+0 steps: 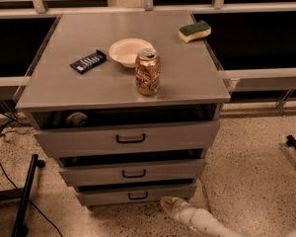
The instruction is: Close bottom drawer
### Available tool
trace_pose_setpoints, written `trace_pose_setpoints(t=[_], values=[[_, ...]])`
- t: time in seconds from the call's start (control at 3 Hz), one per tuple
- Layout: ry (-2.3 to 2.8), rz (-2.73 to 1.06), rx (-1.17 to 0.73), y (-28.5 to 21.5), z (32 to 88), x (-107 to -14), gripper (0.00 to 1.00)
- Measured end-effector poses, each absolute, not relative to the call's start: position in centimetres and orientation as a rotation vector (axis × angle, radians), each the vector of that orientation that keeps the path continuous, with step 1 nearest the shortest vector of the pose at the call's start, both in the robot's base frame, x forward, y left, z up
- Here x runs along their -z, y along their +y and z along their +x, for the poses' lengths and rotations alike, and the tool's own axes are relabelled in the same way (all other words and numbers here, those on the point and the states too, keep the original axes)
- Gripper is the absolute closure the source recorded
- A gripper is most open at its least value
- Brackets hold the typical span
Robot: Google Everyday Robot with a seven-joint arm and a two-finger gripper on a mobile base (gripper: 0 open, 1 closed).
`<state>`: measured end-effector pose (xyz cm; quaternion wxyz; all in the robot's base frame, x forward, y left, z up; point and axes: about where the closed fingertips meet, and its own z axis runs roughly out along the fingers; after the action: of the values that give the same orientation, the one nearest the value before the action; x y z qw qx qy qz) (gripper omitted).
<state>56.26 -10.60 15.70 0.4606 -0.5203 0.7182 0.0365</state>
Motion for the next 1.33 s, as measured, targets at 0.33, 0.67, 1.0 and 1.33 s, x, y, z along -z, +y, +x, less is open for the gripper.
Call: trace_pose_setpoints(t=[0.33,0.67,1.0,1.33], values=[[1.924,-1.306,-0.232,-10.7,53.0,-17.6,1.00],[2.030,-1.359,-0.269,-13.8,48.5,-17.5,0.84],[2.030,-1.361,-0.269,-13.8,48.4,-17.5,0.61],[2.030,-1.361,-0.269,-13.8,48.4,-17.5,0.38]])
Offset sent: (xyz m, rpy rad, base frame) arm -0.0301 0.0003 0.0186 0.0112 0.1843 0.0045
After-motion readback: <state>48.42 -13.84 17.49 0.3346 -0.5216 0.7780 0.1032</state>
